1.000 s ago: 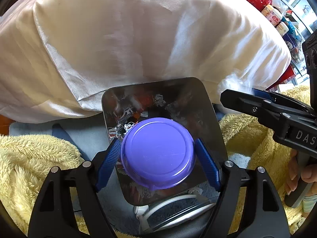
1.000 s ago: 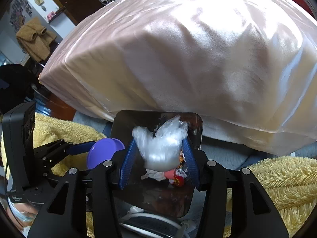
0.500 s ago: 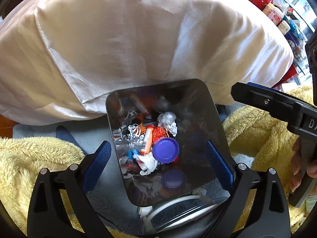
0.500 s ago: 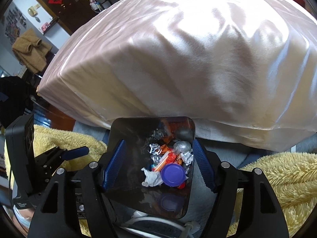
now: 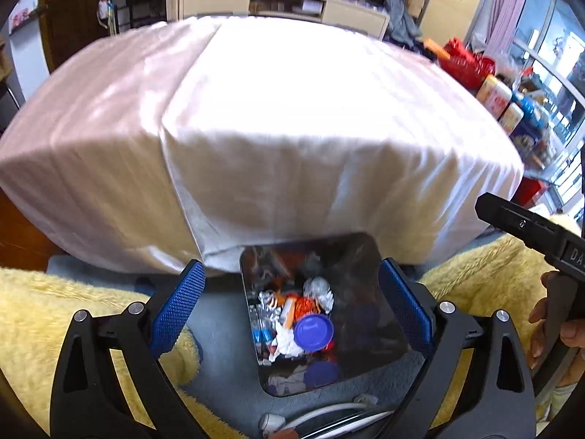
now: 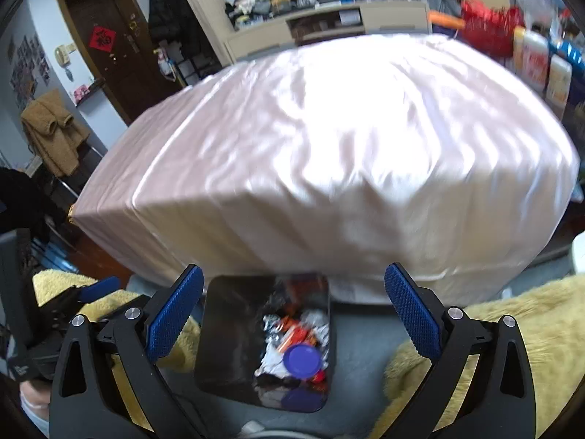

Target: Collect trash

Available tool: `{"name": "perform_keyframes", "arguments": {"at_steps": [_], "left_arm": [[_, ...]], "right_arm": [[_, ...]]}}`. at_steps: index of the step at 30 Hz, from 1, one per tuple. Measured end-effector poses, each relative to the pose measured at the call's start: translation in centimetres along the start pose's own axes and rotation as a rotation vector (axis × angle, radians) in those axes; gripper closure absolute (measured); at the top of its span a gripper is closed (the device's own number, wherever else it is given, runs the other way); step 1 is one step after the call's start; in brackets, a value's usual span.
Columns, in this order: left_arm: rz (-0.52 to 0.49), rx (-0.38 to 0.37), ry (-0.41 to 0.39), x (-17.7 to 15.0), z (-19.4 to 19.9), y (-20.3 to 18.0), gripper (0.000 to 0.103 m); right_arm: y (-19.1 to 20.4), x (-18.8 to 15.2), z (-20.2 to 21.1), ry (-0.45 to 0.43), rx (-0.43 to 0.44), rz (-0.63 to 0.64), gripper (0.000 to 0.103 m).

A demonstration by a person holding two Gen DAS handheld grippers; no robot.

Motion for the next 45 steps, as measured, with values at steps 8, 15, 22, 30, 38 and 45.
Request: {"name": "perform_keyframes", "arguments": {"at_steps": [8,15,22,30,38,45], "left_arm": [[0.025,0.029,-0.147,2.3,6.5,-0.1,0.008],[0.022,0.051,-0.213,3.1,10.4,-0.3,0.008],[-0.011,0.095,-0.286,3.6,13.6,-1.1,0.008],[-0.003,0.104,-0.329,3.4,15.1,-0.9,0.008],[-0.008,0.090,-0.341,3.5,15.5,-1.2,0.008],[-0.015,0.089,-0.341,3.5,15.5,-1.5,0.008]], "right_arm": [[1.2,2.0,6.0,-0.167,-0.154,0.044,0.003],[2.0,2.4,9.1,-0.218,-0.180,0.068,0.003],[2.4,2.5,11.3,-0.271,-0.179,0.074,0.003],[2.6,2.4,13.6,-0.330,-0.202,0.071,0.003],[2.5,2.3,13.3,-0.315,-0.184,0.063,0.003],[2.2,2.4,13.4,-0.318,-0.181,0.055,0.003]]}}
Point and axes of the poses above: each gripper's, at about its wrist camera, not at the fingertips, and z roughly against the way its jaws point, y to its left, x to its top, the point moved 3 cm from there along -z, roughly the way its jaws point, and after that the axes turned 12 degrees about y, right-handed, at the moved point
